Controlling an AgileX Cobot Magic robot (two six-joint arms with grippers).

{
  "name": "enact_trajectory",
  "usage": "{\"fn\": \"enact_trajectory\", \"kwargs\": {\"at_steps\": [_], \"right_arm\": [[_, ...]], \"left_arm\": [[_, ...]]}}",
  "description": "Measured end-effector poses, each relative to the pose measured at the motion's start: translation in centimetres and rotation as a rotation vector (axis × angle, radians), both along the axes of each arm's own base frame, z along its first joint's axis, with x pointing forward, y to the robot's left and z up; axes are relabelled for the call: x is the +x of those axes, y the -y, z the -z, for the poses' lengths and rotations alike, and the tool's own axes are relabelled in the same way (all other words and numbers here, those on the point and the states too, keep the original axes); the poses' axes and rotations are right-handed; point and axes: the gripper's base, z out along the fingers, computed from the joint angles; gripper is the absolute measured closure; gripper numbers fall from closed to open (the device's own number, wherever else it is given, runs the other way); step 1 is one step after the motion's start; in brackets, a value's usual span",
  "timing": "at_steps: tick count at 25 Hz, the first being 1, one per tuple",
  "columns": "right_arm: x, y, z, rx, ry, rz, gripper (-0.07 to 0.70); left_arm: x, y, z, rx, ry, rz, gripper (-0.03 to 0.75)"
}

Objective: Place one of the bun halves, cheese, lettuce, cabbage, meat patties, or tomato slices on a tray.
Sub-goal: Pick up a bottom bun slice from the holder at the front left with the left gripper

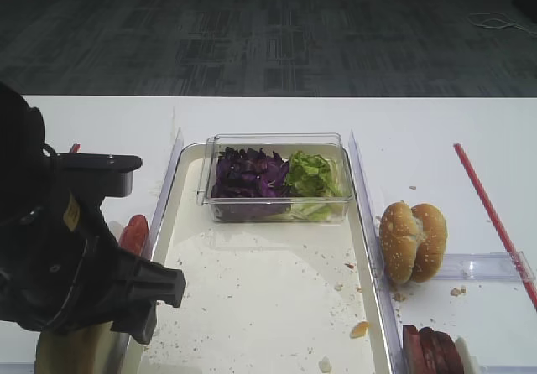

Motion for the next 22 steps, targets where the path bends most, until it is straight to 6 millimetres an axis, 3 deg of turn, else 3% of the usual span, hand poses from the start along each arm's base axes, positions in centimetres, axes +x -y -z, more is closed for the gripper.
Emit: {"fn": "enact_trajectory", "kwargs": {"at_steps": [12,17,22], "right_arm": [[0.0,0.0,0.0,0.000,0.000,0.000,-0.062],[0.0,0.0,0.0,0.000,0.000,0.000,-0.062],[0.0,0.0,0.0,0.000,0.000,0.000,-0.062]], "left_arm": [[0.9,0.7,2.6,0.054,-0.066,0.001,0.204],[1.0,0.7,2.6,0.060,-0.063,0.005,0.288],[1.0,0.7,2.6,0.067,-0.058,0.011,0.454]]}}
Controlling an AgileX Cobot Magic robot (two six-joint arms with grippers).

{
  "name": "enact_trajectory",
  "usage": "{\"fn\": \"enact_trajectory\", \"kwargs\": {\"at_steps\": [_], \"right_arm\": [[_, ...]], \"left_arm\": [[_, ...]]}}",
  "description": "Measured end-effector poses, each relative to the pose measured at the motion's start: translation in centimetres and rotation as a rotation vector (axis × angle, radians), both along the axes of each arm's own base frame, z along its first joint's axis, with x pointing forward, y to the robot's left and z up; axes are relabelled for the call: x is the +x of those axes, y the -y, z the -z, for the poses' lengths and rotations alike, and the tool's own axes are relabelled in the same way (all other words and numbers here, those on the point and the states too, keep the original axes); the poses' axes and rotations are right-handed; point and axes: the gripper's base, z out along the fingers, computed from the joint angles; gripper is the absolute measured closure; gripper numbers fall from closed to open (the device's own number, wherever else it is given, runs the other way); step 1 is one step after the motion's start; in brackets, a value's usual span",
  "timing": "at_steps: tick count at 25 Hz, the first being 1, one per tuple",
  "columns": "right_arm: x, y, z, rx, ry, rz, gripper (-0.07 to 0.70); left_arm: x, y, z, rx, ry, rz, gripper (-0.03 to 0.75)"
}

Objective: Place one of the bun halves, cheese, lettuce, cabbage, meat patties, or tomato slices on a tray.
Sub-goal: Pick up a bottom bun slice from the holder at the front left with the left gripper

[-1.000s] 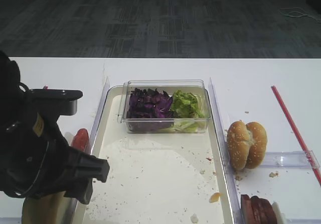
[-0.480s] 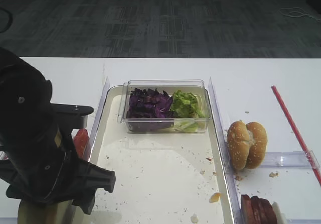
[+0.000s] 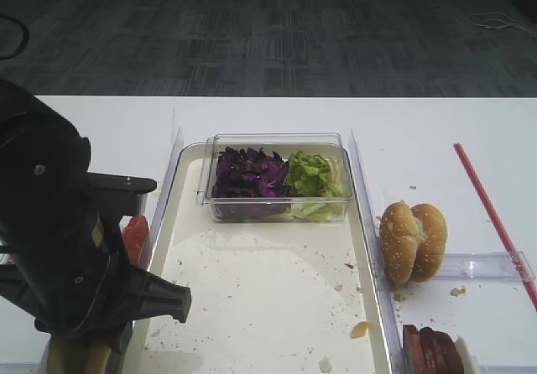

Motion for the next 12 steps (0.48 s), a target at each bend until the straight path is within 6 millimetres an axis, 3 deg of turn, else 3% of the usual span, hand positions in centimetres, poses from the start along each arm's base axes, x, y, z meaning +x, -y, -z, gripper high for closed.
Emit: {"fn": "enact_trajectory", "kwargs": {"at_steps": [6,12], "right_arm": [[0.00,0.00,0.00,0.000,0.000,0.000,-0.062],[0.00,0.00,0.00,0.000,0.000,0.000,-0.062]], "left_arm": [[0.04,-0.14,0.00,0.014,0.005,-0.009,0.608],[0.09,-0.18,-0.01,0.020,0.010,-0.005,0.641]]}}
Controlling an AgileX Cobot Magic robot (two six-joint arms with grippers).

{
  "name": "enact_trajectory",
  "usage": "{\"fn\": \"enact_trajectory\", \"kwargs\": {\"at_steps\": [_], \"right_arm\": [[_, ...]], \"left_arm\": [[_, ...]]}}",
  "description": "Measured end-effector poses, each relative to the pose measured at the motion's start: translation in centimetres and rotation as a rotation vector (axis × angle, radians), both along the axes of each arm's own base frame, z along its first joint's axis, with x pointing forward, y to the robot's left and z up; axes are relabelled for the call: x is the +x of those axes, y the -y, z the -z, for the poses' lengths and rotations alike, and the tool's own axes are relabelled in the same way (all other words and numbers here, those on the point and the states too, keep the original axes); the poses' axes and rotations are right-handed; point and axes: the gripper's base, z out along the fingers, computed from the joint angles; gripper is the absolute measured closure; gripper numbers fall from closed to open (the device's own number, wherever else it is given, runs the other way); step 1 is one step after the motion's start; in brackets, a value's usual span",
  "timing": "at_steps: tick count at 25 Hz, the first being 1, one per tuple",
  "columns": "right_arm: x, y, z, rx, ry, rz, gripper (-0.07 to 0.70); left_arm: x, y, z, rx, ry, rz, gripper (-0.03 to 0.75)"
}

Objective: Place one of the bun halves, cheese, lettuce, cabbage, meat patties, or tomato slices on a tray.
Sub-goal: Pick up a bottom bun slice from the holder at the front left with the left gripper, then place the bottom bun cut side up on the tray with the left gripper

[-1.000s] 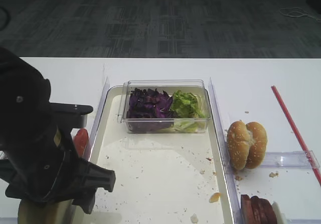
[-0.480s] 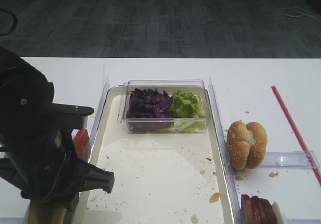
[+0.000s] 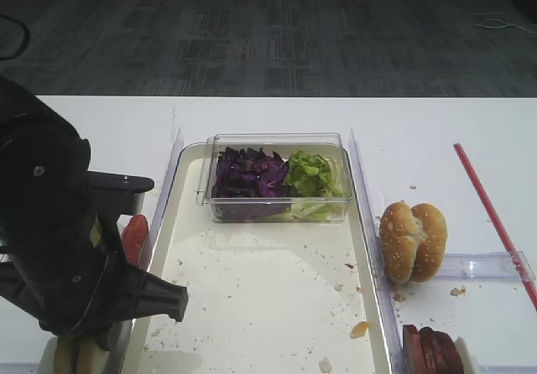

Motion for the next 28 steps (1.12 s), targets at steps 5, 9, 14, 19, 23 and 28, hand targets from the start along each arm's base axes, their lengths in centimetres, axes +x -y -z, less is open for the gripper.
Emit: {"fn": "enact_trajectory", "kwargs": {"at_steps": [5,9,14,19,23,28], "right_arm": [[0.0,0.0,0.0,0.000,-0.002,0.000,-0.062],[0.0,0.0,0.0,0.000,-0.002,0.000,-0.062],[0.0,0.0,0.0,0.000,-0.002,0.000,-0.062],[0.0,0.0,0.0,0.000,-0.002,0.000,-0.062],[0.0,0.0,0.0,0.000,-0.002,0.000,-0.062],[0.0,0.0,0.0,0.000,-0.002,0.000,-0.062]], "left_arm": [[0.0,0.0,-0.1,-0.003,0.005,0.000,0.645],[-0.1,-0.2,-1.7,-0.037,0.057,0.004,0.648],[0.0,-0.1,-4.6,-0.094,0.135,0.004,0.650],[0.3,-0.1,-7.2,-0.115,0.194,0.008,0.650],[0.6,-0.1,-8.3,-0.107,0.211,0.017,0.651],[0.7,0.0,-8.6,-0.107,0.217,0.017,0.651]]}}
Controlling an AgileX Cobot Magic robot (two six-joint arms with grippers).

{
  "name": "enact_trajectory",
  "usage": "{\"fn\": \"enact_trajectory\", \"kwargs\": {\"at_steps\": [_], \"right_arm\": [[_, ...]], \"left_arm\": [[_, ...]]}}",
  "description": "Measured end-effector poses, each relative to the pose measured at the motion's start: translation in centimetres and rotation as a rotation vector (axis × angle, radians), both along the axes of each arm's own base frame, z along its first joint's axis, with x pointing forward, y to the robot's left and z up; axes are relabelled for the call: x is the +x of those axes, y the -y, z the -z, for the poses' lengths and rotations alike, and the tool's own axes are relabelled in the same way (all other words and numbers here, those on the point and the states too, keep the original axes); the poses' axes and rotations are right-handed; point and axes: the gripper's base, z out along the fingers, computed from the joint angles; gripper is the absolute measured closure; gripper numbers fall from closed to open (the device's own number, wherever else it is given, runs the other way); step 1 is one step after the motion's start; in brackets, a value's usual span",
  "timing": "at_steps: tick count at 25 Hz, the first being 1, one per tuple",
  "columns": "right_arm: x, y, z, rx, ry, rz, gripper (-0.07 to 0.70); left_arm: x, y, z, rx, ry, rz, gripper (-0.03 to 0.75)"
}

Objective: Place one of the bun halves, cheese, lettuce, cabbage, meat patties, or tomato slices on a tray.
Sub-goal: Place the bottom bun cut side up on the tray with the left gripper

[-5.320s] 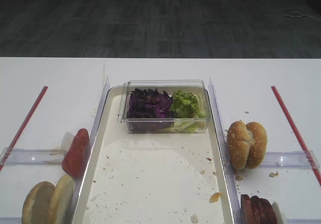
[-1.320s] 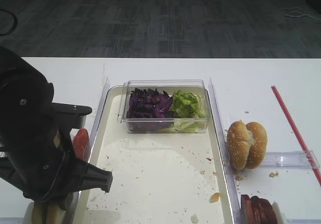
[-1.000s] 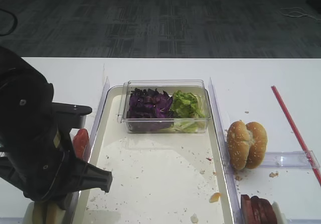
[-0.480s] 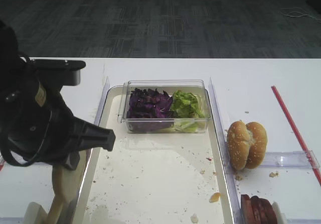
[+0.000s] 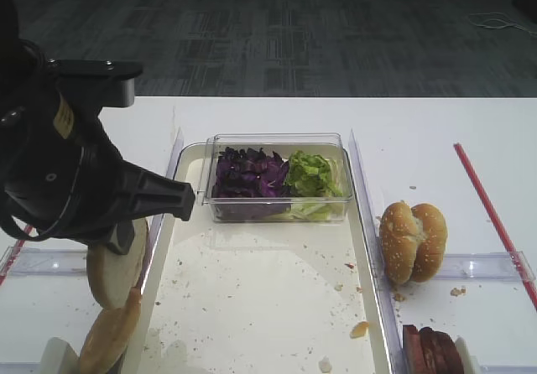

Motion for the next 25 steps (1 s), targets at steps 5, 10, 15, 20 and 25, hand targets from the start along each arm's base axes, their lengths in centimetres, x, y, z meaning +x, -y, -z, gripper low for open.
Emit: {"fn": "enact_trajectory", "kwargs": {"at_steps": [5,10,15,20,25], "right_arm": [[0.0,0.0,0.0,0.000,0.000,0.000,-0.062],[0.0,0.0,0.0,0.000,0.000,0.000,-0.062],[0.0,0.0,0.0,0.000,0.000,0.000,-0.062],[0.0,0.0,0.0,0.000,0.000,0.000,-0.062],[0.0,0.0,0.0,0.000,0.000,0.000,-0.062]], "left_arm": [[0.0,0.0,0.0,0.002,0.002,0.003,0.652],[0.2,0.3,-0.1,-0.036,0.022,0.008,0.652],[0.2,1.4,-0.4,-0.153,0.038,0.051,0.652],[0.1,2.7,-0.8,-0.292,0.045,0.114,0.652],[0.0,3.7,-1.2,-0.399,0.046,0.149,0.653]]}}
